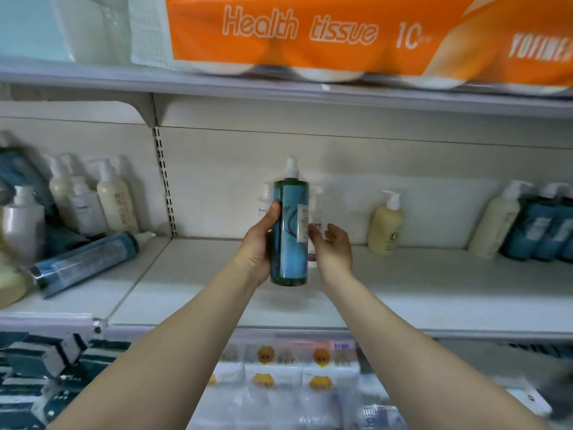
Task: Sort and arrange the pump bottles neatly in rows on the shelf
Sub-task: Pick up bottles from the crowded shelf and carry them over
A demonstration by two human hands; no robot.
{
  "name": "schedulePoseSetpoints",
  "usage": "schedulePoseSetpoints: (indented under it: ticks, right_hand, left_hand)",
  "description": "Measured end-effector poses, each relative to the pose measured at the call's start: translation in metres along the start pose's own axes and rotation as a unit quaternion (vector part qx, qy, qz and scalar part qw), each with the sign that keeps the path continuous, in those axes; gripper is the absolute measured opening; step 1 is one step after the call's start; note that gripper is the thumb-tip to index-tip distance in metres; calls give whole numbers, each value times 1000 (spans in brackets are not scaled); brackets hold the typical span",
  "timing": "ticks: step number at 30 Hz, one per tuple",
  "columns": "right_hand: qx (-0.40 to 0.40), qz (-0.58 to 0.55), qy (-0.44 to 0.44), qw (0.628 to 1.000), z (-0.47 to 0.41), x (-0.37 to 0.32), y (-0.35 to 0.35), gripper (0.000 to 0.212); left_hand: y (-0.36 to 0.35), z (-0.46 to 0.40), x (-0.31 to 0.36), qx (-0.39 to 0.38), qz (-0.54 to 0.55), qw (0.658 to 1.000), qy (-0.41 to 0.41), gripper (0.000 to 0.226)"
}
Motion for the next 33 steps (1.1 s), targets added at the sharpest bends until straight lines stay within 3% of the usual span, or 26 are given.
schedulePoseSetpoints:
  ticks: [5, 9, 13, 16, 19, 21, 23, 29, 33]
  right_hand:
    - [-86, -120, -26, 989, 31, -8, 12, 30]
    - [-152, -150, -64, 975, 58, -6, 34, 37]
    - [-205, -205, -134, 948, 84, -2, 49, 51]
    - [-194, -211, -135, 949, 97, 5, 60, 55]
    - [-169, -213, -113, 956, 109, 13, 75, 57]
    - [-154, -207, -88, 962, 116, 19, 83, 53]
    - [-156, -208, -63, 964, 122, 22, 91, 48]
    - [-195, -201, -36, 959, 136, 44, 128, 50]
    - [-224, -210, -15, 952, 146, 46, 169, 38]
  left_hand:
    - [-21, 8, -7, 14, 29, 999, -8, 59]
    - [-32, 22, -18, 21, 24, 999, -20, 67]
    - [-47, 46, -27, 22, -12, 999, -29, 58]
    - [-58, 68, -32, 45, -131, 990, -34, 53]
    - [-65, 91, -31, 55, -280, 958, -29, 49]
    - [-69, 106, -33, 54, -310, 949, -33, 29]
    - [-75, 118, -41, 26, -312, 949, -28, 15]
    - [-87, 142, -75, -11, -233, 972, -11, 45]
    - [-104, 154, -95, -23, -207, 978, -18, 40]
Point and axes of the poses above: each hand's wrist, its own z-axis away from the middle knuckle, its own y-axis out of the back of the hand, x = y × z, the point moved 1 cm from there along -z, towards the middle knuckle, and after that the axes turned 4 degrees about -y, right-handed, at the moved point
